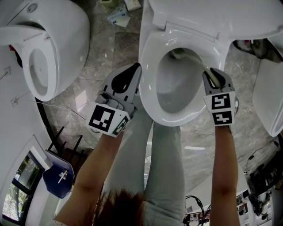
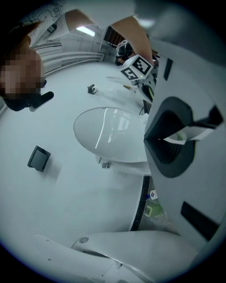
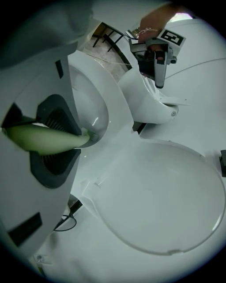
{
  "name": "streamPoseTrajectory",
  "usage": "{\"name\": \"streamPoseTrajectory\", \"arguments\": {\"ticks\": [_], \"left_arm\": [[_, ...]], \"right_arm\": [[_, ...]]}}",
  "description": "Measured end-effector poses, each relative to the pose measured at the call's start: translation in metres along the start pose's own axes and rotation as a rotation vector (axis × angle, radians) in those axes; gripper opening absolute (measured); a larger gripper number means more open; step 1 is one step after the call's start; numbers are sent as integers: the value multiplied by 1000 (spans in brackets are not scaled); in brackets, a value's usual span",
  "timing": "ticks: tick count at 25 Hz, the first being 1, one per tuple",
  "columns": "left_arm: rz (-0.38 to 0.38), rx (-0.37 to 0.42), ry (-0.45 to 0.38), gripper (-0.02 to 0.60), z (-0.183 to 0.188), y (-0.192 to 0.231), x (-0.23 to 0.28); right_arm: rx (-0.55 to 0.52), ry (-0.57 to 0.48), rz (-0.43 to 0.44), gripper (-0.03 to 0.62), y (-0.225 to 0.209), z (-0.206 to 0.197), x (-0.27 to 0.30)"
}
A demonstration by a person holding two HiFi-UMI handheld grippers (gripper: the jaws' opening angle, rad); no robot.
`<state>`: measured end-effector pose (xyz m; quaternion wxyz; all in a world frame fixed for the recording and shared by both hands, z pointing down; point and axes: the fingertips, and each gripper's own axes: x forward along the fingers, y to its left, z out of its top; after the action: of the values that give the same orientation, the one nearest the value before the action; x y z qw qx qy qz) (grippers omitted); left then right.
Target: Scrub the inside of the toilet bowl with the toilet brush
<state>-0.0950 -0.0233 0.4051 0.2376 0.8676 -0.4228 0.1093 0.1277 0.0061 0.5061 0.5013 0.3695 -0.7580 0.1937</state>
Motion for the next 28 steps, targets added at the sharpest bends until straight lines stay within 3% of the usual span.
{"name": "streamPoseTrajectory", "arguments": {"ticks": [18, 28], "left_arm": [[26, -6, -13, 3, -1, 9, -9], [16, 2, -11, 3, 0, 2, -6]], "right_arm": [[246, -31, 101, 109, 40, -2, -3], [204, -8, 156, 107, 68, -24, -14]]}}
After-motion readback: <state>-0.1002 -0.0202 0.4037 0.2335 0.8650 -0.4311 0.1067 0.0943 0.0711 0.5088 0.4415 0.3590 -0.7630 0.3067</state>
